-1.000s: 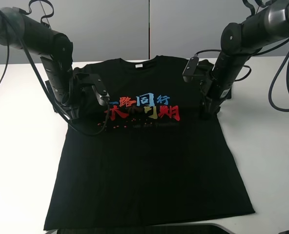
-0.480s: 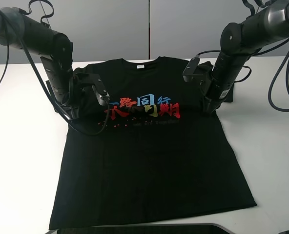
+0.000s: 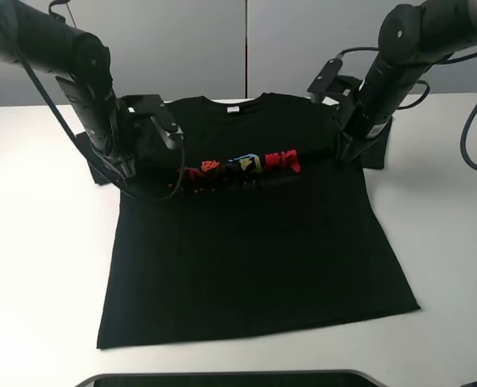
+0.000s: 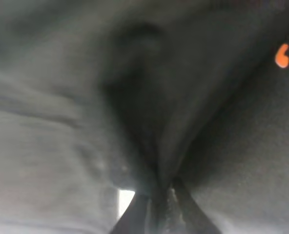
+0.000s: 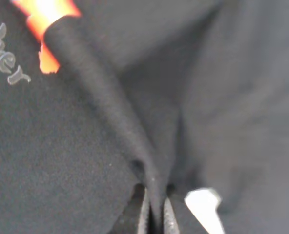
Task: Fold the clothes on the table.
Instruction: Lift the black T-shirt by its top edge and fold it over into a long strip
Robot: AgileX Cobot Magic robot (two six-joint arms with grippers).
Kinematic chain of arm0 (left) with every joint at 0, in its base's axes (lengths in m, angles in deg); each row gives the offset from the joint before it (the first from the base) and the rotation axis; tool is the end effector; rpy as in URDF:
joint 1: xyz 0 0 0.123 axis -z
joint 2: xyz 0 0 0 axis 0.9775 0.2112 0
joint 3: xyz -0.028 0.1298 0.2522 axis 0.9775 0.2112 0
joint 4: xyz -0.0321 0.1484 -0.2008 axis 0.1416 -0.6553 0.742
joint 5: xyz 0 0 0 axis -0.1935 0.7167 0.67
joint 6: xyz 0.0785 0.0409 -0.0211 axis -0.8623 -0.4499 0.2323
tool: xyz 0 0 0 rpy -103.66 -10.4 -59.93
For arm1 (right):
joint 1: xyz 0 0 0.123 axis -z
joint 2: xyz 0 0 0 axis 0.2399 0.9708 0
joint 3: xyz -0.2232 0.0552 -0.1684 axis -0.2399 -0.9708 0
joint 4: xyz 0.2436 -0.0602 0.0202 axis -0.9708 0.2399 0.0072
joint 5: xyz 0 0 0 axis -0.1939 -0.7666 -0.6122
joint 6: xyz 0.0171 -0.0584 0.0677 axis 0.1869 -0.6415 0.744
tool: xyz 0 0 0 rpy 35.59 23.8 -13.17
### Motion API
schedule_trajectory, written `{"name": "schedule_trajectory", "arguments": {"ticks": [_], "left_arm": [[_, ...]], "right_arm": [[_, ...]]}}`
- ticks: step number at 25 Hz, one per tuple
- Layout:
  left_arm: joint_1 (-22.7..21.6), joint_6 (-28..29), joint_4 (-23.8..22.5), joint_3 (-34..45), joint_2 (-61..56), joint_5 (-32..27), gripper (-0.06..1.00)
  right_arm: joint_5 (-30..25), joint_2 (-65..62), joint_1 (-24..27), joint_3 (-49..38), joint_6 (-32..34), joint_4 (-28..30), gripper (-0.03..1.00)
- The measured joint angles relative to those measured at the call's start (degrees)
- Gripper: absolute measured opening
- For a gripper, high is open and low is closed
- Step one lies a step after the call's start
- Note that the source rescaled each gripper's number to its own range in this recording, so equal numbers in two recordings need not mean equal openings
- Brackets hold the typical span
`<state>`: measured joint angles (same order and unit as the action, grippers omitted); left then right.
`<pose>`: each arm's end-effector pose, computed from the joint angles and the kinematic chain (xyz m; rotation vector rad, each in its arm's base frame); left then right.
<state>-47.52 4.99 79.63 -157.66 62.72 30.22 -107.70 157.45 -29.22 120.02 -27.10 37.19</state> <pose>0.3475 -0.1933 0.1345 1.6002 2.4274 0.1527 0.3693 0.1019 0.1424 -1.3430 2.5483 -0.0743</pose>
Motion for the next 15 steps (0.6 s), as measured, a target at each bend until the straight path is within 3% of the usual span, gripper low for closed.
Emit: {"name": "schedule_trajectory", "arguments": {"ticks": [6,11,15], "left_arm": [[0.00,9.24,-6.83,0.00,-5.43,8.24,0.00],[0.00,10.61,-8.19,-3.33,-7.70,10.19,0.00],[0.00,10.88,-8.55,-7.63,-7.83,10.27,0.00]], "right_arm": [[7.04,-3.91,0.00,0.00,15.36,13.37,0.00],[10.89,-6.57,0.00,0.00,26.90,24.29,0.00],[9.96,-7.61,0.00,3.10,34.14,31.78,0.00]]}}
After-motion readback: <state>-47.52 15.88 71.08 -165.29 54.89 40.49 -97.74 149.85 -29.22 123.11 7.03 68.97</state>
